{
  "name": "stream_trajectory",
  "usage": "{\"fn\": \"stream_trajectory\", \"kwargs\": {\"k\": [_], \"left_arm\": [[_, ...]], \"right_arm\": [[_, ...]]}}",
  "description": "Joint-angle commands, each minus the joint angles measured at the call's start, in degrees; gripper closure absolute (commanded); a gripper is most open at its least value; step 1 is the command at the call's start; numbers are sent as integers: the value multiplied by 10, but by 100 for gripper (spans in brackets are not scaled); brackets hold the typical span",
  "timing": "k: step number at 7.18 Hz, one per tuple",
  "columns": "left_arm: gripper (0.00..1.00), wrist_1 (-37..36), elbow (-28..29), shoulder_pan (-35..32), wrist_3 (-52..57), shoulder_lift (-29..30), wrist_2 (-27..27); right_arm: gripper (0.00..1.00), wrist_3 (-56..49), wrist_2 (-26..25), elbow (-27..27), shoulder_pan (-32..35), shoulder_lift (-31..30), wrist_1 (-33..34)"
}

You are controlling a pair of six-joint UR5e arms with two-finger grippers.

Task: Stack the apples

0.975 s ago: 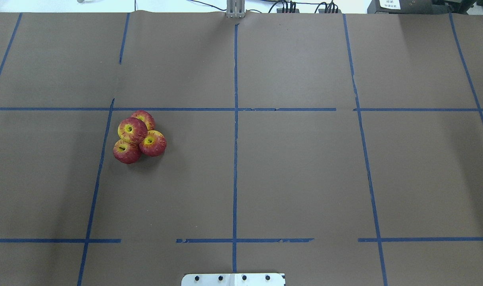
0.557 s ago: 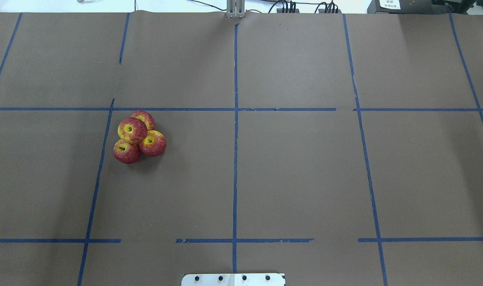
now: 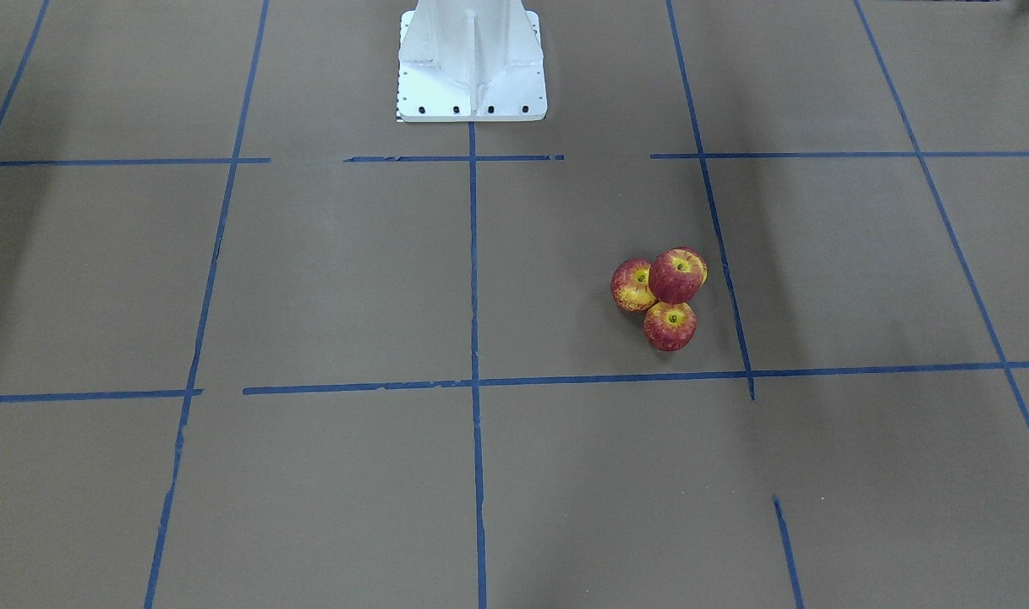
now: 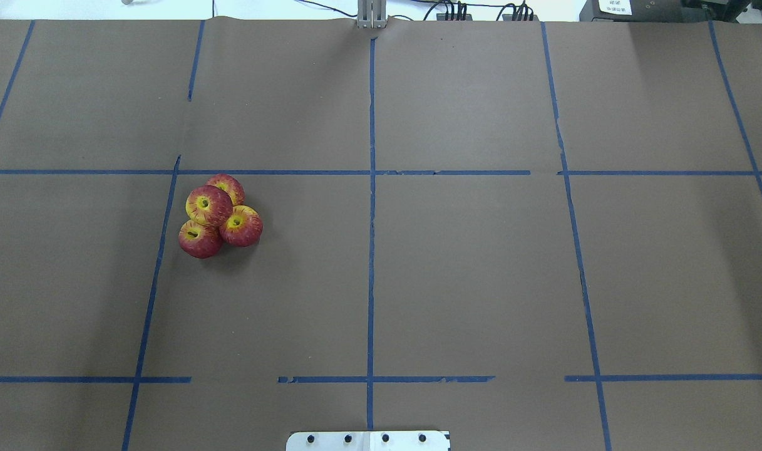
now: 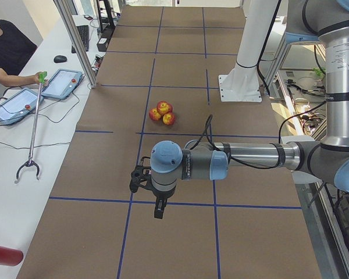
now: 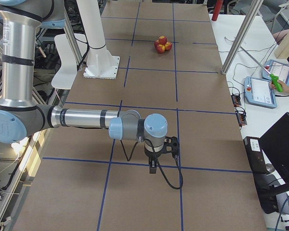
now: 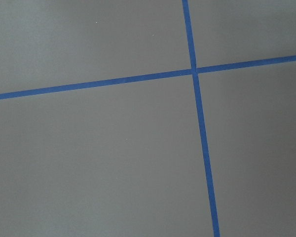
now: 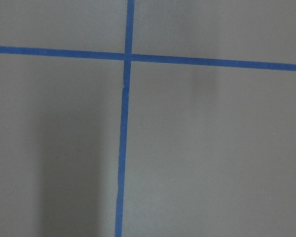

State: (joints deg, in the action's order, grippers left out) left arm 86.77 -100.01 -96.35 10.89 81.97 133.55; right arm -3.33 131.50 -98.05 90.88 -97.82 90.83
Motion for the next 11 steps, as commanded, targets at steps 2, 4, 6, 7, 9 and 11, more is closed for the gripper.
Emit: {"fn": "stream_trajectory", "kwargs": {"k": [2, 4, 6, 7, 9, 11], "left_arm": [[0, -36, -12, 0, 3, 5, -2], [0, -37, -11, 0, 32, 6, -2], [0, -39, -11, 0, 33, 6, 1], [0, -39, -10, 0, 33, 6, 1], [0, -39, -11, 0, 33, 6, 1], [0, -37, -8, 1, 35, 8, 3]], "right_arm": [[0, 0, 0, 1, 0, 0, 1], [0, 0, 0, 0, 0, 0, 1], [0, 0, 1, 0, 0, 0, 0], [0, 0, 0, 0, 0, 0, 0], [0, 0, 0, 0, 0, 0, 1], [0, 0, 0, 1, 0, 0, 0]]}}
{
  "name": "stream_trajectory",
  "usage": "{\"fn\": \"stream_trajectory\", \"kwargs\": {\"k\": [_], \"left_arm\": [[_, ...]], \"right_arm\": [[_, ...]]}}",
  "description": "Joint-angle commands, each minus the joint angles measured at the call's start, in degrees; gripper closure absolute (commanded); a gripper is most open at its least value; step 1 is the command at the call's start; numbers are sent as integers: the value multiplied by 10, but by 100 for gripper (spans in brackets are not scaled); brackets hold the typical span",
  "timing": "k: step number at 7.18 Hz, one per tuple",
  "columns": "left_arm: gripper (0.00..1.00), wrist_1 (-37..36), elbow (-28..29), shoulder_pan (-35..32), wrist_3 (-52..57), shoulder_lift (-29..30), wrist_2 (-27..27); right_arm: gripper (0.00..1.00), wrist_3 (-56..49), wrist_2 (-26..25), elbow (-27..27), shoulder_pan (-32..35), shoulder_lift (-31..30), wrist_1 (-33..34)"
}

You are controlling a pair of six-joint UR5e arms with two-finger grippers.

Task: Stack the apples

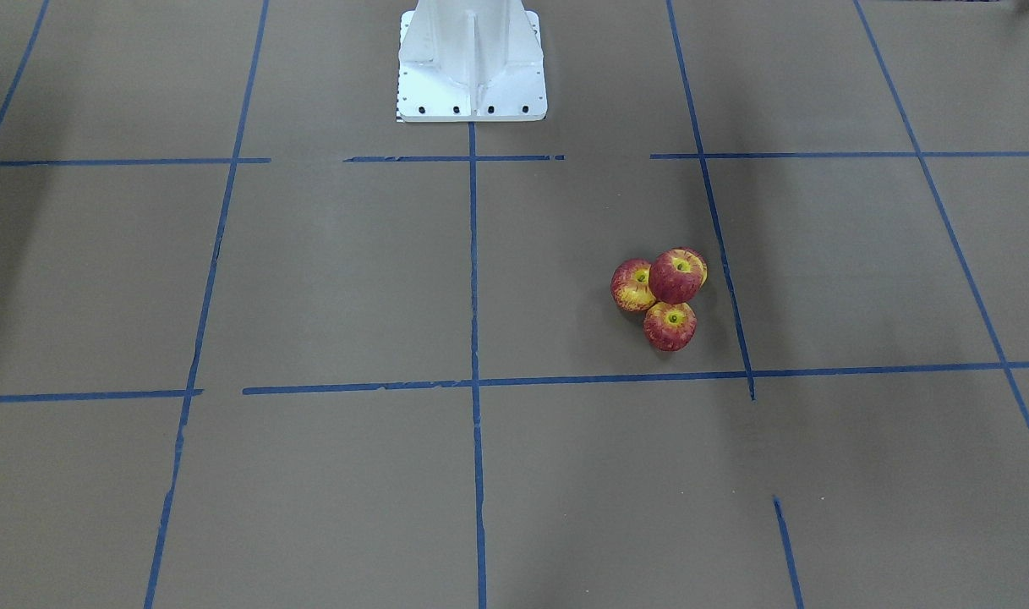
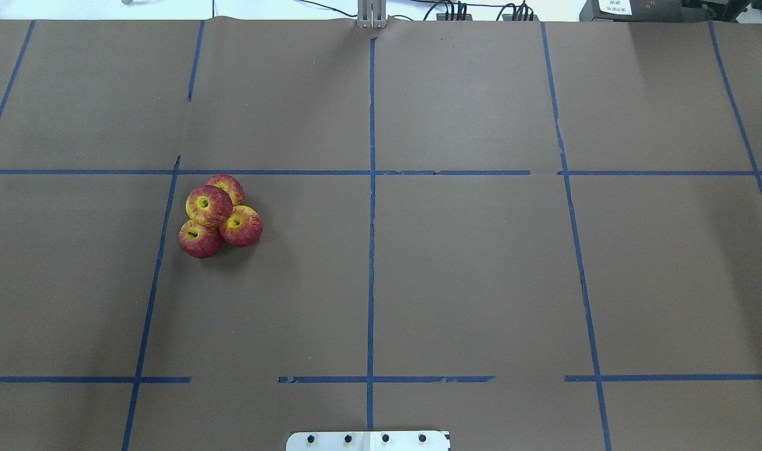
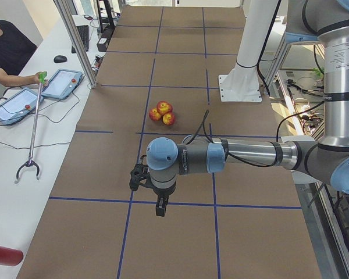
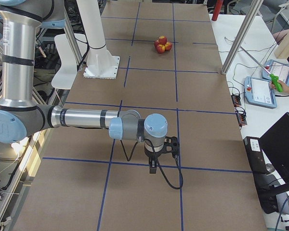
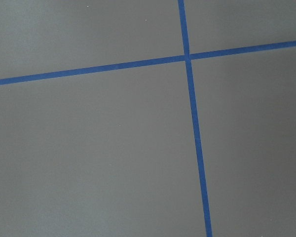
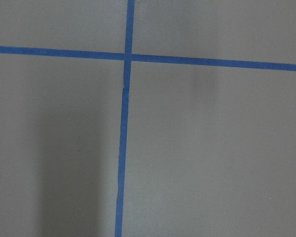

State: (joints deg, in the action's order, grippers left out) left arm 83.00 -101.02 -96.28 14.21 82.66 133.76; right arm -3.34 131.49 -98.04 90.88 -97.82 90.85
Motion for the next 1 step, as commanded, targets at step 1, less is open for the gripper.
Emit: {"fn": "stream_trajectory", "kwargs": {"k": [1], "left_arm": [[0, 1, 2, 1, 2, 2, 1]], "right_arm": [[0, 0, 0, 0, 0, 0, -1]]}}
